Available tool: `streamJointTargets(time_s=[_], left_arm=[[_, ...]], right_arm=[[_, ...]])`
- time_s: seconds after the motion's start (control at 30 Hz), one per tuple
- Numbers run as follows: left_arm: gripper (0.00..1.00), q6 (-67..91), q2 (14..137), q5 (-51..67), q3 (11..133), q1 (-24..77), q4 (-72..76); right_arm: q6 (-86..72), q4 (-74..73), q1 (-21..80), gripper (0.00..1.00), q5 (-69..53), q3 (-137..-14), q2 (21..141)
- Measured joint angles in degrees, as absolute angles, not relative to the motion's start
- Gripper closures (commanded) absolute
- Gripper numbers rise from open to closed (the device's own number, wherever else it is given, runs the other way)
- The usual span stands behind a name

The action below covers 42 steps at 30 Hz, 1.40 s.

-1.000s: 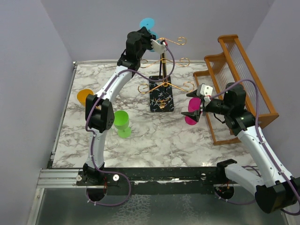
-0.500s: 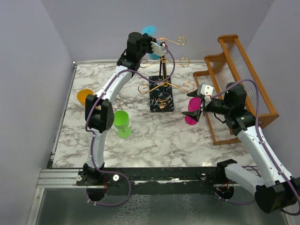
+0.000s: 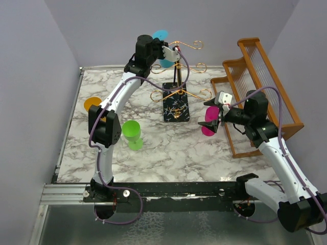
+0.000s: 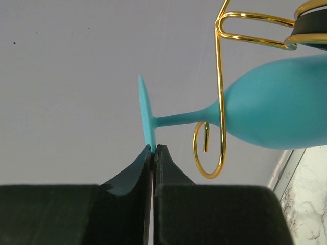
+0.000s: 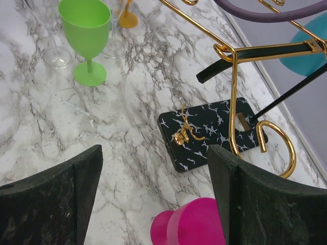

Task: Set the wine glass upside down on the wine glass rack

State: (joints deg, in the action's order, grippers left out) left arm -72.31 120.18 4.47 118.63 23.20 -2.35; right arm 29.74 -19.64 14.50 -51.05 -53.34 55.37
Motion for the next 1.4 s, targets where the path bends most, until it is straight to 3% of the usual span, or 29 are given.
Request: streamJointTargets(time_s=[1.4], left_arm=[[1.0,-70.5,116.3,-0.5,114.6,21.2,-8.3]], right_arm=[[29.7,-19.3,13.7,0.17,-51.0,-53.3,55.4]])
